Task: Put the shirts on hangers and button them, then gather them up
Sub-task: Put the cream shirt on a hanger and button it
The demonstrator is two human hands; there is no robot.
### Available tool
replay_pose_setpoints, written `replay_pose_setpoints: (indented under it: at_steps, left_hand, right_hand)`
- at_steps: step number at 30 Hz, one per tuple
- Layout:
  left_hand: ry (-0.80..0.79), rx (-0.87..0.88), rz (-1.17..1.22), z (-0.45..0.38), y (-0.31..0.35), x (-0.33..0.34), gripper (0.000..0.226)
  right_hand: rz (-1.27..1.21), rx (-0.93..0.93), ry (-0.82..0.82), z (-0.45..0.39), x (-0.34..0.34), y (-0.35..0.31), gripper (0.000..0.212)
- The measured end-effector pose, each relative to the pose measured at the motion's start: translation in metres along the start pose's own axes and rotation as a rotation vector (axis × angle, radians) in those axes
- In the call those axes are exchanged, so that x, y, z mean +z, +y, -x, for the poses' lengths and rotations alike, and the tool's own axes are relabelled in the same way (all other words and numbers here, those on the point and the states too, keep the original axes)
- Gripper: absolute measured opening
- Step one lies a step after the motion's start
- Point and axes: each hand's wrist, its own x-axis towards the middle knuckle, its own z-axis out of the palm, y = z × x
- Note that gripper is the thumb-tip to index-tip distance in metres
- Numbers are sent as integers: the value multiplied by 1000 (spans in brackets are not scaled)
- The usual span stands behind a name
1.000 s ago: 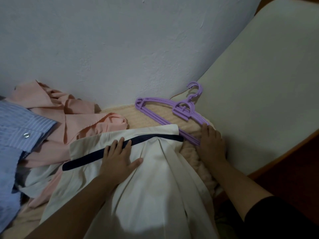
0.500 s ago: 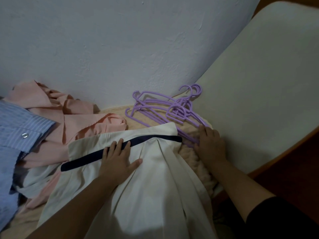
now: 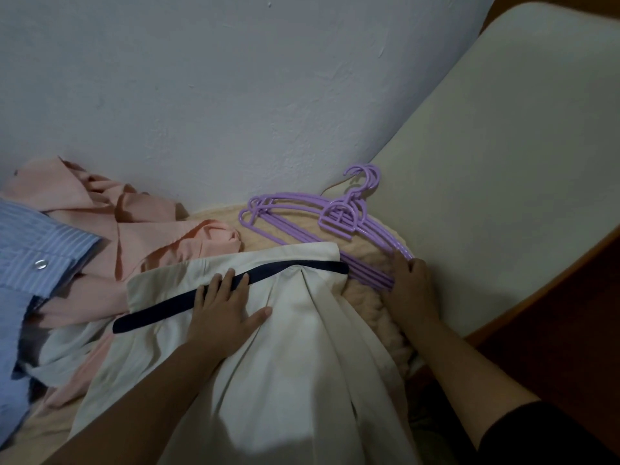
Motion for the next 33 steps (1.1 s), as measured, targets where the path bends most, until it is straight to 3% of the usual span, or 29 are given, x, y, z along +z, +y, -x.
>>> replay_pose_setpoints:
  at_steps: [7,11,17,24,29,33]
  left_hand:
    - [-2,-4,11,0,-1,1,105]
    - [0,-3,0,1,-1,1,105]
    - [-6,-5,-3,0,-1,0,105]
    - [-16,8,1,1,-2,-1,106]
    - [-9,5,20,0,-1,-1,106]
    - [-21,4,12,1,-1,-1,106]
  right_hand:
    - [-30,0,-42,-6,-11,0,68]
    - [-241,86,-97,-8,-14,-3,54]
    - [-22,-9,-49,-5,-15,-1,75]
    - [-139,126,-264,-8,-21,-1,86]
    - [-263,73,-228,-8,-26,3,60]
    - [-373,44,-209,-3,-31,-1,51]
